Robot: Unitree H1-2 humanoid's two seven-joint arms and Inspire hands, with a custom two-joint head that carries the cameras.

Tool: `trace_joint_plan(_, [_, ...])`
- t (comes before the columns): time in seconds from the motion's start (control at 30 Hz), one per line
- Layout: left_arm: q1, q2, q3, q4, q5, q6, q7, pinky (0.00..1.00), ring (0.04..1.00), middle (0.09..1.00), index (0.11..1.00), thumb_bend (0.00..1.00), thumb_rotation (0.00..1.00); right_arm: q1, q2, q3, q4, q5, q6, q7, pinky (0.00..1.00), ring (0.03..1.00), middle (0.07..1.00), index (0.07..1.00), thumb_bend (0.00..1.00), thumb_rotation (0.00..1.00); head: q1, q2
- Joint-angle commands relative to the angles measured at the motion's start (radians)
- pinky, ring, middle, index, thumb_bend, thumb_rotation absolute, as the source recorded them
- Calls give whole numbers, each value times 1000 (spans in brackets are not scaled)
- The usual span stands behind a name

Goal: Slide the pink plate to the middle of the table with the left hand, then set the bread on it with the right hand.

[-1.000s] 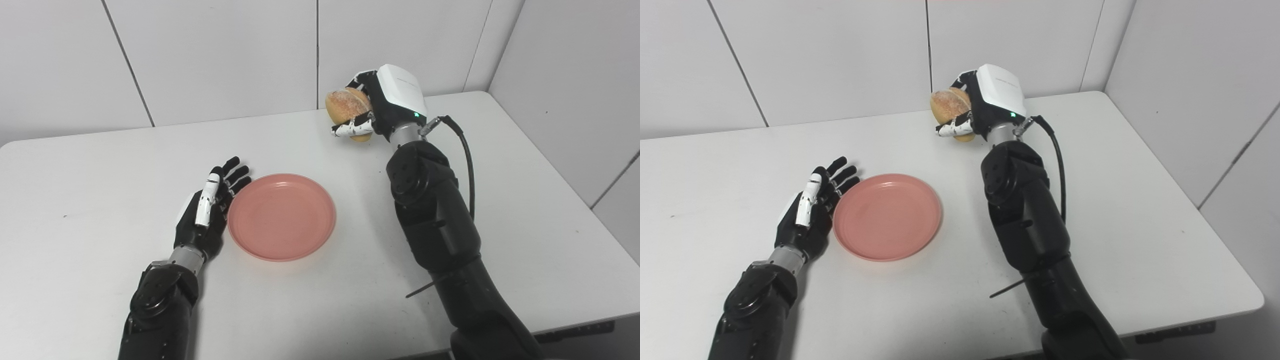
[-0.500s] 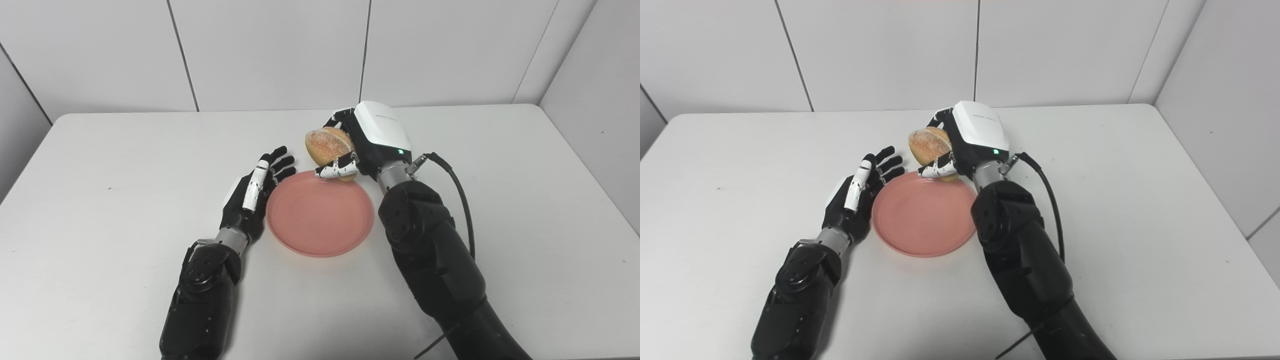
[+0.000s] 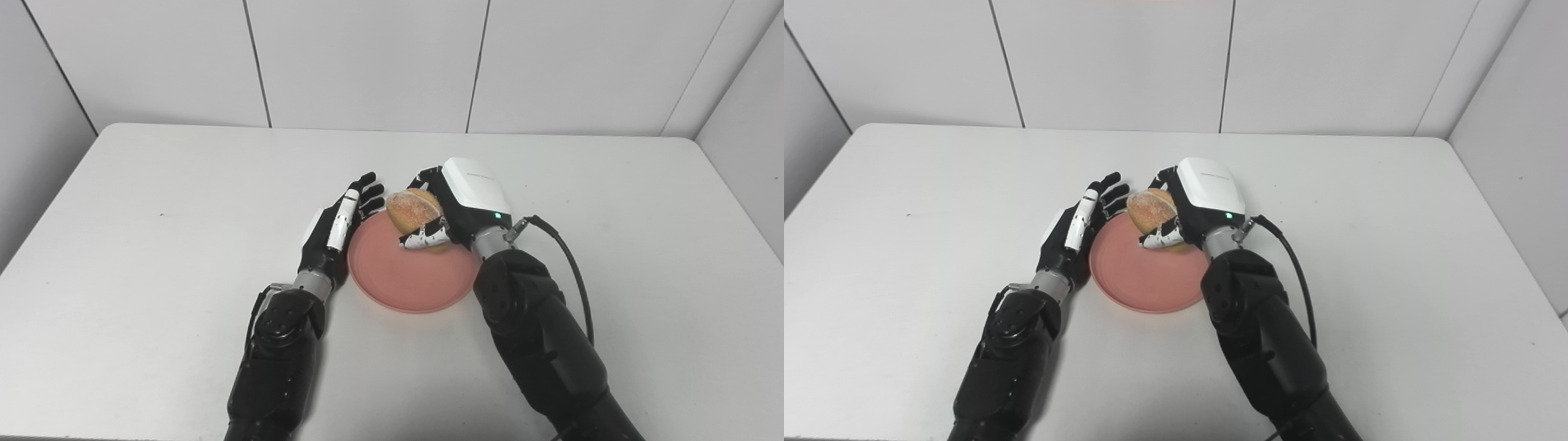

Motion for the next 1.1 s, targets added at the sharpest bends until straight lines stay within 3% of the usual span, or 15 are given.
trace_joint_plan(0.0, [4,-5,-1,25,8,19,8,905,897,900,885,332,1000,-32,3,-3,-8,-1,-11,-11,205,288,399,490,508,131,2,4])
trace_joint_plan(0.1, [1,-7,-3,26,12,16,11,901,895,897,882,333,1000,-26,9,-1,18,3,-14,-25,201,280,394,490,509,132,10,9])
trace_joint_plan(0.17, [-1,-10,-4,26,14,15,13,899,893,893,877,324,1000,-24,10,6,47,4,-25,-38,243,338,450,491,509,134,14,12])
trace_joint_plan(0.3, [-2,-13,-4,29,13,7,13,895,892,891,873,316,1000,-21,5,21,85,20,-49,-56,263,357,464,491,508,134,19,17])
trace_joint_plan(0.47, [-3,-13,-7,27,18,3,12,890,892,892,873,317,1000,-11,5,32,106,38,-67,-83,195,272,384,490,511,133,19,20])
trace_joint_plan(0.9, [-2,-20,1,17,6,14,6,889,894,893,871,313,1000,-2,-6,71,53,46,-59,-60,139,210,325,494,518,142,22,22])
trace_joint_plan(0.93, [-2,-21,2,15,5,17,7,889,894,894,872,312,1000,-2,-8,74,45,43,-60,-56,148,222,342,591,607,140,22,22])
trace_joint_plan(0.97, [-1,-23,3,14,3,18,9,890,894,892,871,309,1000,-2,-11,78,37,39,-60,-51,244,351,460,666,665,156,21,21])
trace_joint_plan(1.07, [1,-30,10,4,-1,26,16,886,889,886,867,299,1000,-1,-15,80,6,35,-53,-32,466,599,672,767,708,203,21,20])
